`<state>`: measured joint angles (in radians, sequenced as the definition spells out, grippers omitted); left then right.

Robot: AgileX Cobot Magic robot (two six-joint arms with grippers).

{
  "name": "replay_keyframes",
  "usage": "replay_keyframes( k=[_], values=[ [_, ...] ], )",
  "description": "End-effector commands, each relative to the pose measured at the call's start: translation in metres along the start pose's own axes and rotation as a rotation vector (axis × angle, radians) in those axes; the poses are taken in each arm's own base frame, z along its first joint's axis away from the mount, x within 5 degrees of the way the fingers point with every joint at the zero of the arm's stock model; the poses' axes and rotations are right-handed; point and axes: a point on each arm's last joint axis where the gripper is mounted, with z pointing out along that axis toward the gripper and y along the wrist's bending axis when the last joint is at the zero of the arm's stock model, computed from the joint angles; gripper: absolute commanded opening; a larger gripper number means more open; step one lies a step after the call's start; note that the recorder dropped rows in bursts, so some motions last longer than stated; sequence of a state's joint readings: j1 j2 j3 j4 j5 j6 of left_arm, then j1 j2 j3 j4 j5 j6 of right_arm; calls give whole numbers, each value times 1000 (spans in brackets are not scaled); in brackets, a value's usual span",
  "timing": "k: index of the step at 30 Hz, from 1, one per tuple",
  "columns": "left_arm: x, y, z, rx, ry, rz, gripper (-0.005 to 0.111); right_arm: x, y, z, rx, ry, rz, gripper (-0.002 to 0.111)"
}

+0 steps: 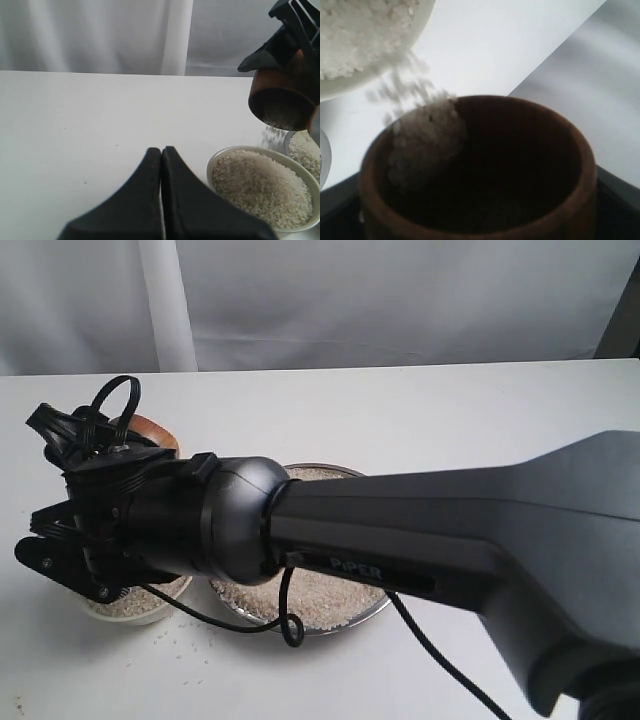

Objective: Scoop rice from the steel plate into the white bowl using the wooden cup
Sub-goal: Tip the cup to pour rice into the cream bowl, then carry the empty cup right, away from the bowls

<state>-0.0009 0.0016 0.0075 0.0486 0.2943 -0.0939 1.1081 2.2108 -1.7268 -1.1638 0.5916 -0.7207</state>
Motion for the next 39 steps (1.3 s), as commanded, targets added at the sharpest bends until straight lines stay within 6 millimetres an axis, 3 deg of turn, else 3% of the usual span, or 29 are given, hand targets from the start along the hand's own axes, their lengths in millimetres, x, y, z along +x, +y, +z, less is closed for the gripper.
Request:
replay_keyframes(
  k=[1, 18, 28, 30, 39],
  values=[
    [-3, -1, -1, 6, -19, -6, 0, 2, -5, -2, 24, 12, -30, 0],
    [-3, -1, -1, 6, -19, -6, 0, 4, -16, -8, 114, 115, -236, 0],
    [-3, -1, -1, 6, -19, -6, 0, 8, -14, -8, 85, 156, -220, 0],
    [-3, -1, -1, 6, -19, -6, 0, 6, -13, -8, 77, 143, -174, 0],
    [-3, -1, -1, 6, -19, -6, 0, -4, 0, -8, -55, 11, 545, 0]
  ],
)
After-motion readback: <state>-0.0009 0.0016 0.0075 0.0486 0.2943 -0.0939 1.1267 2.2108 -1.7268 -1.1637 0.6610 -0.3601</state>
